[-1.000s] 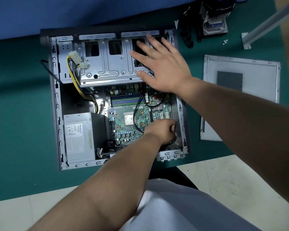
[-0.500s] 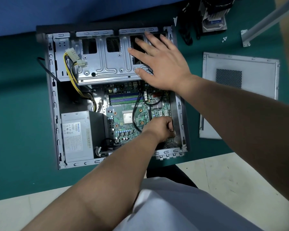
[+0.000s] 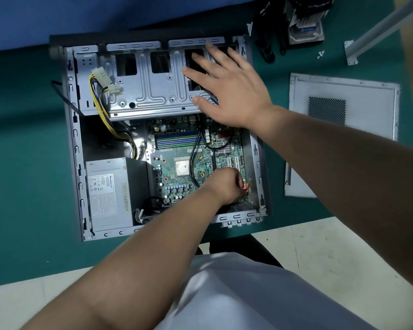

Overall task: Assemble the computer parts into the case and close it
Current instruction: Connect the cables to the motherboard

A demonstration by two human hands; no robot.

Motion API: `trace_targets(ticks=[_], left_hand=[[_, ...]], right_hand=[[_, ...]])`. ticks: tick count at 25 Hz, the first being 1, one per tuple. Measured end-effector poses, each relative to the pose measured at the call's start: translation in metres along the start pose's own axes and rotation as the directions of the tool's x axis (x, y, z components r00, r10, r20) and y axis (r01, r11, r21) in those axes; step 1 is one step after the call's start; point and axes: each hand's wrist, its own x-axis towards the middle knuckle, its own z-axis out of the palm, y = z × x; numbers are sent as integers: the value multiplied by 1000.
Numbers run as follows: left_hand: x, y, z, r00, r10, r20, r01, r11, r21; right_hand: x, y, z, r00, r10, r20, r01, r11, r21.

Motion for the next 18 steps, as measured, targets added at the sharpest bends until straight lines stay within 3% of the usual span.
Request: trace_targets(ticks=[6, 18], left_hand=[[-1, 3, 6, 995, -27, -92, 23, 999, -48], [7, 1, 9, 991, -89, -100, 83, 994, -64]], right_hand=[[-1, 0, 0, 1000, 3, 2, -3, 1000, 11], [0, 0, -1, 1000, 8, 0, -8, 1000, 17]])
